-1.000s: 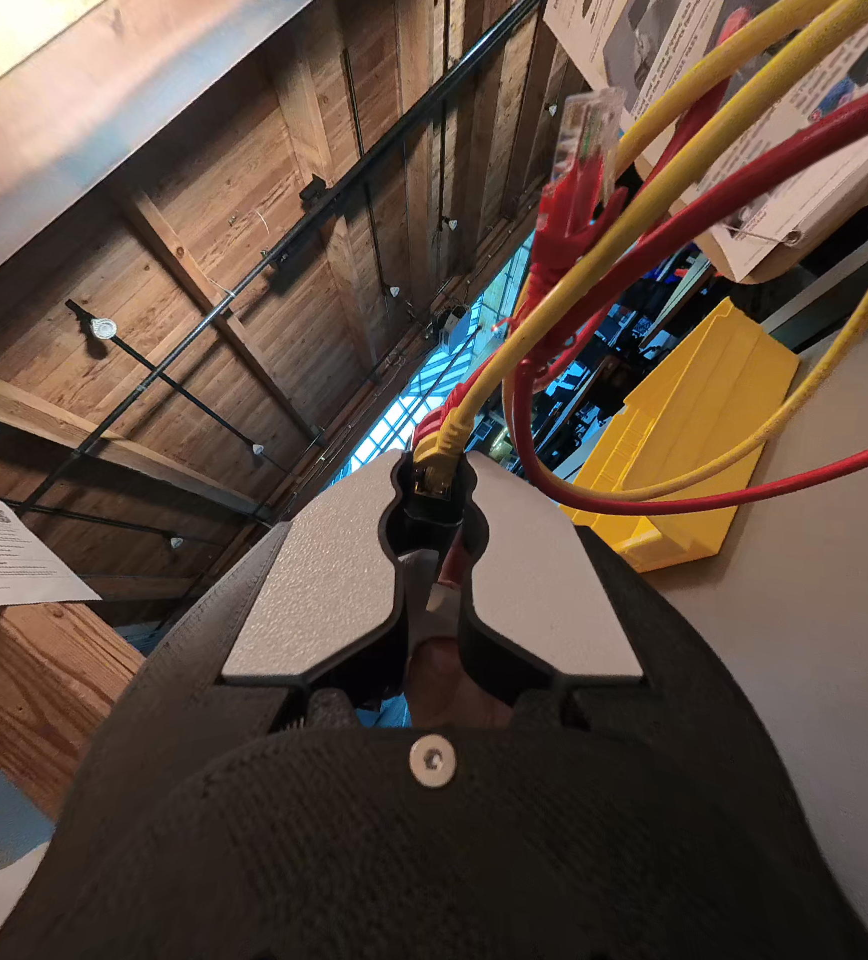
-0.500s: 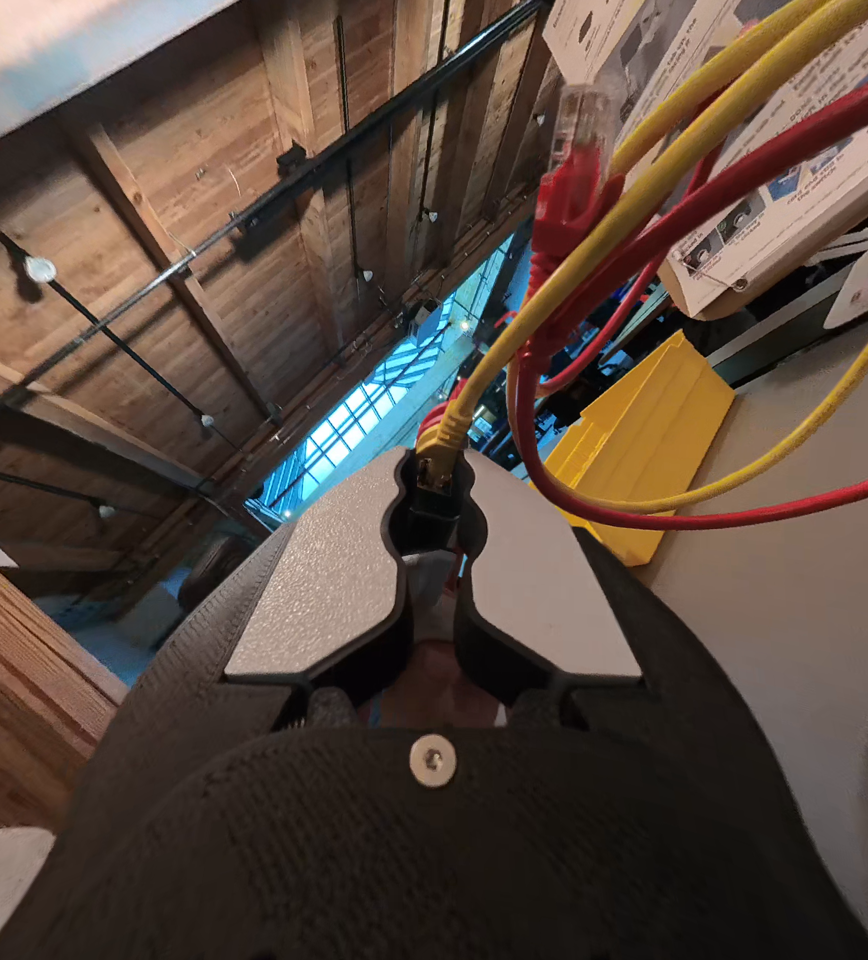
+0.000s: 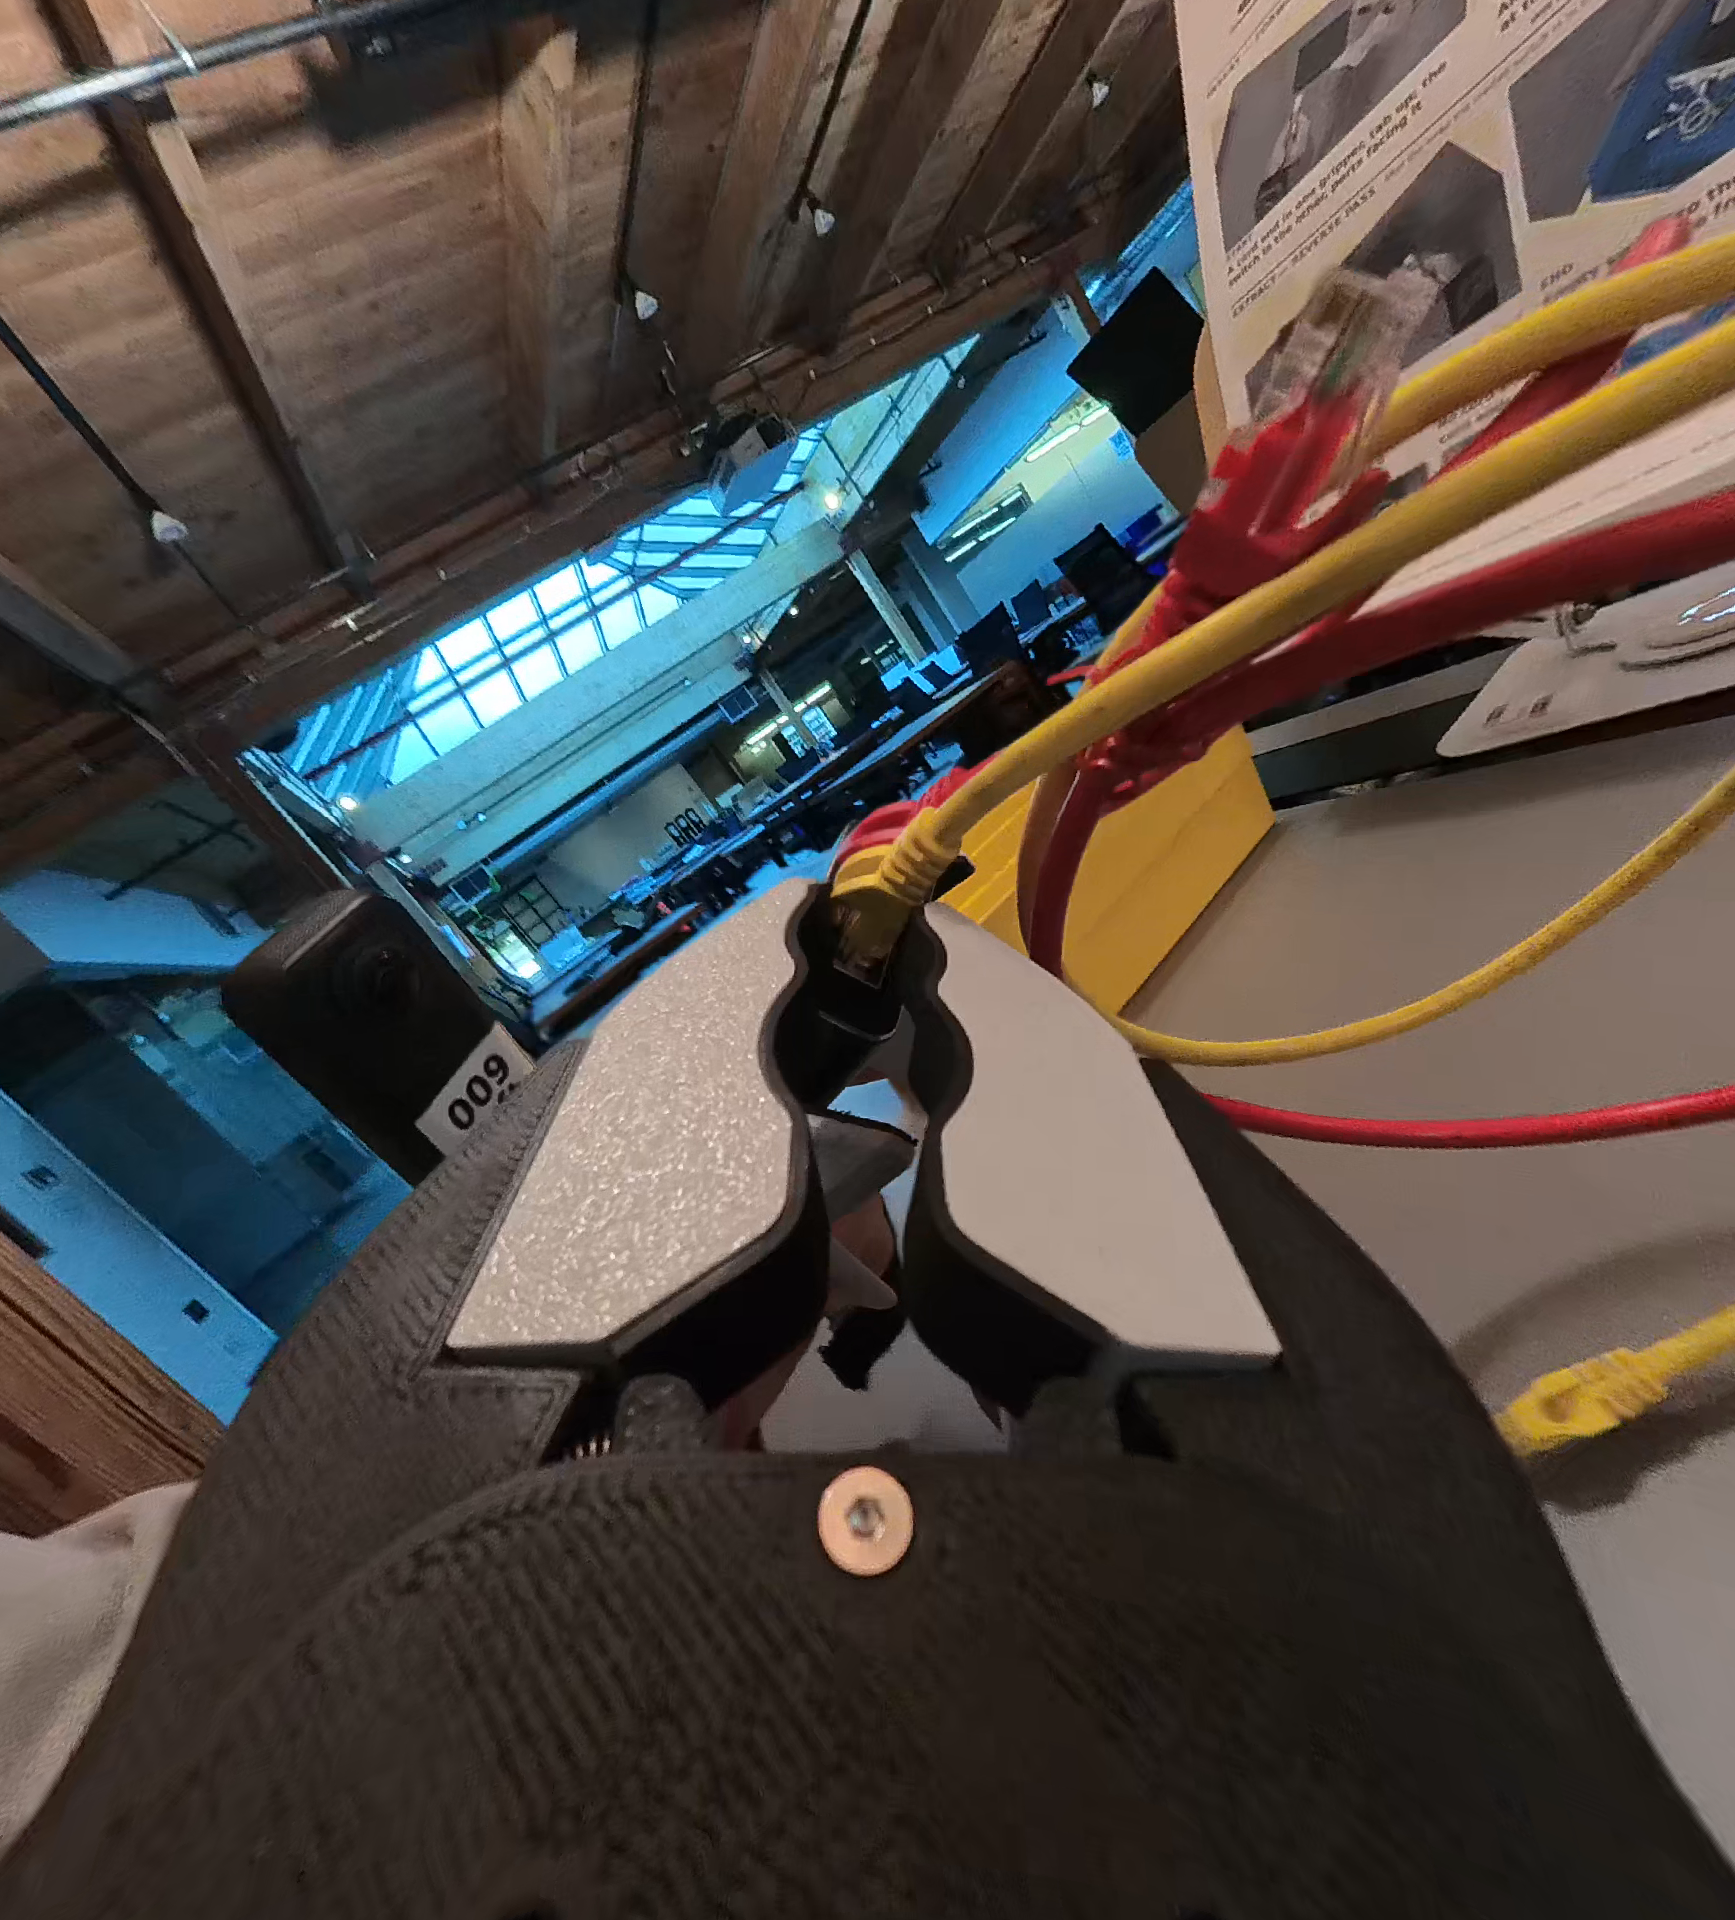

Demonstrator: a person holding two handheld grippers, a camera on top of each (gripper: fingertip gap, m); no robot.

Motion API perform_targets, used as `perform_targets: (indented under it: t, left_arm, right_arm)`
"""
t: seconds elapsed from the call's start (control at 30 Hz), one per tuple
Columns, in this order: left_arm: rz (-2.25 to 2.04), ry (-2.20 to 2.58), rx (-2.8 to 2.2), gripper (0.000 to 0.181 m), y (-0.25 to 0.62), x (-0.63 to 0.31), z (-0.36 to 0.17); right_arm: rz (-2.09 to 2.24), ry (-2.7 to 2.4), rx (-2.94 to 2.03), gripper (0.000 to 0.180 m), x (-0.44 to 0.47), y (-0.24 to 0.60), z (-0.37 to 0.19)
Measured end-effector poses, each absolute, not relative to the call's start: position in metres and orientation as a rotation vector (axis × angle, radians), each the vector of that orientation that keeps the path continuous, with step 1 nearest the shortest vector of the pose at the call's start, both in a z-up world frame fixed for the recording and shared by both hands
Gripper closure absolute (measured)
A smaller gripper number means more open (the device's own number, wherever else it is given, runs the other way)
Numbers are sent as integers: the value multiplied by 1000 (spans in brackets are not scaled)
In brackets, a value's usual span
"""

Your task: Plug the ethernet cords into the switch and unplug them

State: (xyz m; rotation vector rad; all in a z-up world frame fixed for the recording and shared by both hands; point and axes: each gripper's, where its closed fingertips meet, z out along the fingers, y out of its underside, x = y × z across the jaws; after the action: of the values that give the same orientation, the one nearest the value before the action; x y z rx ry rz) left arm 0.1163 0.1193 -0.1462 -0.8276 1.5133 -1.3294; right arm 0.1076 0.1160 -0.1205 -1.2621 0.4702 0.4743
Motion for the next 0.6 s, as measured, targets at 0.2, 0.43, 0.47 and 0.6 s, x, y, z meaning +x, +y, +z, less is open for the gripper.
perform_targets:
  t: [0.2, 0.43, 0.47, 0.6]
  left_arm:
    - [-1380, 1492, -832, 105, 120, 117, -147]
    - [-1315, 1485, -775, 105, 122, 116, -146]
    - [-1357, 1481, -789, 105, 122, 116, -147]
    - [-1448, 1479, -834, 105, 120, 117, -150]
  right_arm:
    - [383, 390, -1328, 164, 107, 118, -120]
    - [347, 357, -1353, 164, 104, 117, -119]
    - [300, 332, -1389, 164, 104, 118, -119]
    - [229, 298, -1436, 165, 106, 119, -121]
